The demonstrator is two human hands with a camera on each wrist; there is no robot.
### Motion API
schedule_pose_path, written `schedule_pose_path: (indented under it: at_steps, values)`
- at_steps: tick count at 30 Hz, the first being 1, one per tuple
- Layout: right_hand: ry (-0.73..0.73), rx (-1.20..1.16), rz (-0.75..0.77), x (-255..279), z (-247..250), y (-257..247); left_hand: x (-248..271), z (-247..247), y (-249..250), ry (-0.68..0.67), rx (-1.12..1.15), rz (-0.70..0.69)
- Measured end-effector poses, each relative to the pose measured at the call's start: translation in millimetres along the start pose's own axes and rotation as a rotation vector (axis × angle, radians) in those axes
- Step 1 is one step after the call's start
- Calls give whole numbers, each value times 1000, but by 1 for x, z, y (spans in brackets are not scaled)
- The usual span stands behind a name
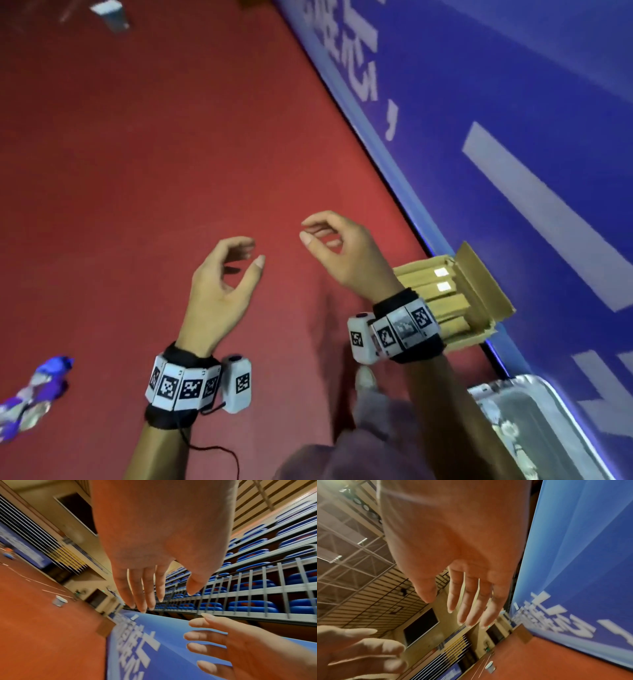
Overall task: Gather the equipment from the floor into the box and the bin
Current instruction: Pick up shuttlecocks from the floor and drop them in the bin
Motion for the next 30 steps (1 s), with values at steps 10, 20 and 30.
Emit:
schedule_pose_path:
  at_steps: [10,20,30]
  values:
    - [-510,8,102,-171,-215,-1,-63,134,-131,343,-176,229]
    - [-738,-112,198,-295,-436,-46,-70,264,-213,735,-342,519]
    - [-1060,-190,338,-241,-669,-109,46,380,-303,966,-440,860]
Point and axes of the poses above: each hand's wrist, its own x-axis away from the middle knuckle, its own z-axis out of the back of the hand, y = z × x, the point moved 4 cm from there along -x, towards the middle knuckle, and after that the axes turned 3 degrees about y, right-handed, at the moved point
